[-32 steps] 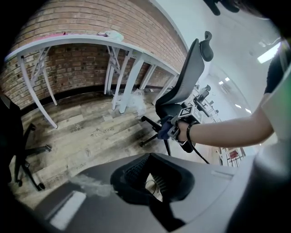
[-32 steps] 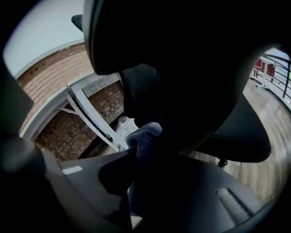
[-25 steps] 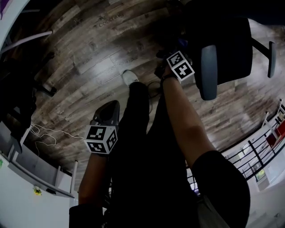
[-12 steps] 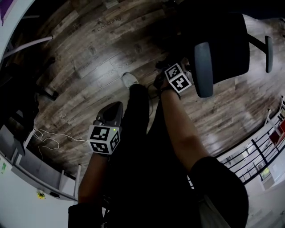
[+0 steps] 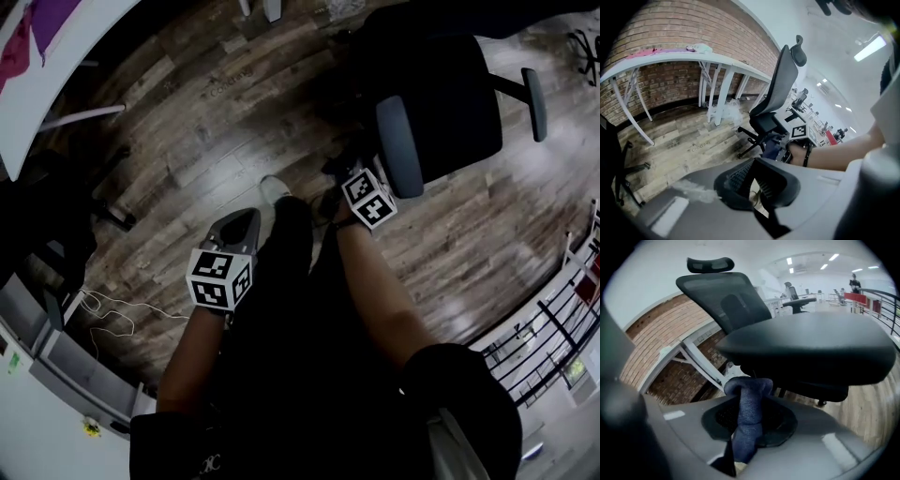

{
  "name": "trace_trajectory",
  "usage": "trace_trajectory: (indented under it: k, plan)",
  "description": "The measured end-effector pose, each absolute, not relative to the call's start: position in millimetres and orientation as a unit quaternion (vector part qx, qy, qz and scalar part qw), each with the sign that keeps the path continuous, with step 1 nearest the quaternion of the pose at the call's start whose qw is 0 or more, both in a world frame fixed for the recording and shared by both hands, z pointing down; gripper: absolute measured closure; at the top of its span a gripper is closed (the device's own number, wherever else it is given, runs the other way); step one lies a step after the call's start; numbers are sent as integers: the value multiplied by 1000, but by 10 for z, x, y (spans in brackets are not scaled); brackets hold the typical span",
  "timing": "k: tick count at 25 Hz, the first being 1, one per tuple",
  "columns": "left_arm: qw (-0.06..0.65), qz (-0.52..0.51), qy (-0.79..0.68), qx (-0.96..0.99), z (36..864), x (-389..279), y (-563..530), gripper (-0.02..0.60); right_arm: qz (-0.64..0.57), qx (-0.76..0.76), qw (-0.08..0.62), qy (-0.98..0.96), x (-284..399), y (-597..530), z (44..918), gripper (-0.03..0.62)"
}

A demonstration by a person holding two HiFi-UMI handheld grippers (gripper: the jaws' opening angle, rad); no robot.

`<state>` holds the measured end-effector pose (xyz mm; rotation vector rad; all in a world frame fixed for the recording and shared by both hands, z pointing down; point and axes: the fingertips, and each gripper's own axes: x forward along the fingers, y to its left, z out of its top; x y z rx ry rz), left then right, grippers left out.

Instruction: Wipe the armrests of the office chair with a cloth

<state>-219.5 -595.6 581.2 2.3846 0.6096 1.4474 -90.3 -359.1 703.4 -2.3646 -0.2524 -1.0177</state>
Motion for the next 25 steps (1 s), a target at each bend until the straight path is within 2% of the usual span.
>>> trace_trajectory:
  k: [5, 9, 19, 21, 25]
  plan:
    - [139, 487, 214, 835, 5705, -2139, -5851, 575, -399, -888, 227, 33, -1118, -3954, 6683, 517]
    - [139, 461, 228, 846, 5514, -1960, -5673, 575, -382, -899, 157, 144, -1235, -4078, 6173, 516]
    - [126, 389, 248, 878, 4968, -1439, -5073, 575, -292, -935, 35, 198, -1277, -3224, 5028, 516]
    - [124, 377, 252, 883, 4849, -1365, -4918, 575, -274, -942, 23, 194, -1216, -3031, 4866, 515]
    - [109, 357, 268, 888, 4636, -1258, -4520, 575, -229, -956, 40, 181, -981, -2588, 4563, 514]
